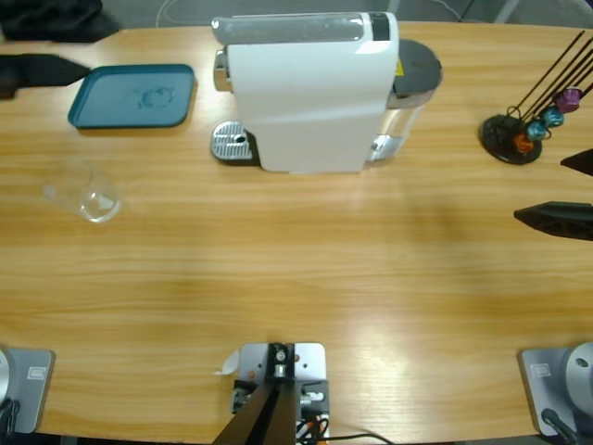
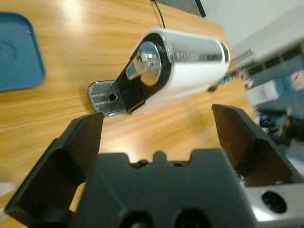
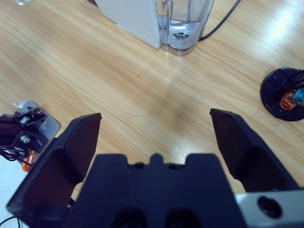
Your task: Pour coffee
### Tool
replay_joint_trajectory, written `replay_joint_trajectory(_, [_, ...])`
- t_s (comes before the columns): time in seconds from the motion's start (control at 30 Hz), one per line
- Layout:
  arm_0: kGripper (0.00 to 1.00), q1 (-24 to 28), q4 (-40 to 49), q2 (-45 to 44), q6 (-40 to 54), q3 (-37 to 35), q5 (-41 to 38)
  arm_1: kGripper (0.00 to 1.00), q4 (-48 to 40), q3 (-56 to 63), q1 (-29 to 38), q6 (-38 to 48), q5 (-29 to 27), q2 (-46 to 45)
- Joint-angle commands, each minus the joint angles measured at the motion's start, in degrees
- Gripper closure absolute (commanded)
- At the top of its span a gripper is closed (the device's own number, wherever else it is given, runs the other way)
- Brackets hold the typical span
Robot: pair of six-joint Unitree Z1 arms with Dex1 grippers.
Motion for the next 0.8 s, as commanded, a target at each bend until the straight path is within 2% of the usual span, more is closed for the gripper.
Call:
replay_joint_trajectory(0.03, [0.161, 5.1, -5.4, 11.6, -10.3, -3.2, -8.7, 0.0, -0.4, 1.1, -0.1, 0.6, -0.4, -1.1])
replay_joint_trajectory(0.2, [0.158, 5.3, -9.7, 17.3, -13.6, -3.7, -14.6, 0.0, -1.6, 1.8, -0.1, 0.6, -0.4, -1.4])
replay_joint_trajectory(0.53, [0.157, 5.0, -16.1, 27.2, -14.0, -9.0, -14.7, 0.0, -1.6, 1.8, -0.2, 0.6, -0.7, -1.2])
replay_joint_trajectory(0.57, [0.172, 5.0, -16.1, 27.2, -14.0, -9.2, -14.7, 0.0, -1.6, 1.8, -0.2, 0.5, -0.8, -1.2])
replay_joint_trajectory(0.7, [0.377, 5.1, -16.1, 26.5, -14.4, -8.7, -15.0, 0.0, -1.7, 1.7, -0.2, 0.6, -1.1, -1.0])
replay_joint_trajectory(0.8, [0.405, 5.1, -16.0, 24.4, -14.5, -7.1, -15.5, 0.0, -1.7, 1.7, -0.2, 0.5, -1.4, -0.8])
